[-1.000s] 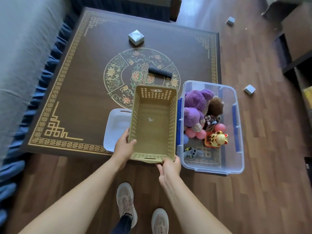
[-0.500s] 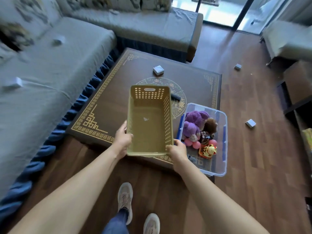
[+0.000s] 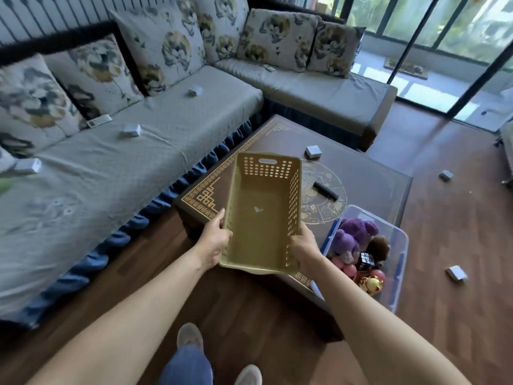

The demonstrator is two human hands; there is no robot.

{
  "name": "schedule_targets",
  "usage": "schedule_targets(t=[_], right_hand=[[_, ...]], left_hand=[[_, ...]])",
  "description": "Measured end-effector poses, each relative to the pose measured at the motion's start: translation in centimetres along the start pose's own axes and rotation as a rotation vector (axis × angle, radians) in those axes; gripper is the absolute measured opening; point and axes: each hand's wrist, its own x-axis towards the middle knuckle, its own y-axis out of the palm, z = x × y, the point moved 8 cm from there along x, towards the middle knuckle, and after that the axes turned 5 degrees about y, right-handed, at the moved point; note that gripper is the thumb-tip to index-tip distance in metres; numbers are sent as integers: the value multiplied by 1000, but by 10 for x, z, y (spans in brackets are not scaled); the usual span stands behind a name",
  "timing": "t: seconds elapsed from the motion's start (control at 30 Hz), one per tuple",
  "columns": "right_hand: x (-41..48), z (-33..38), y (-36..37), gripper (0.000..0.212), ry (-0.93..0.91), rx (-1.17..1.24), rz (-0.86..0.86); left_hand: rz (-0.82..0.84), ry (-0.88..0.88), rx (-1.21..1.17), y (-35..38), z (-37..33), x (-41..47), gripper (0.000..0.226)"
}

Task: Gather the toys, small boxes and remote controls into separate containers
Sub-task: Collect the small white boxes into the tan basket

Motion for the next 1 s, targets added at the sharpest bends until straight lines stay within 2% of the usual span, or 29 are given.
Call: schedule_targets(t=[0.3, 0.47, 0.67, 0.9, 1.0], right_hand=[[-40, 24, 73, 38, -82, -88, 162], [-55, 29, 141, 31, -74, -135, 274], [-81, 31, 235, 34, -82, -176, 352], [-114, 40, 321, 22, -90, -221, 411], [-124, 40, 356, 23, -94, -237, 415]], left_hand=[[-79, 47, -19, -80, -11, -37, 53], [-162, 50, -125, -143, -13, -61, 68], [-283, 55, -134, -241, -9, -86, 63], [-332, 80, -226, -327, -8, -105, 61], [-330, 87, -249, -364, -6, -109, 65]])
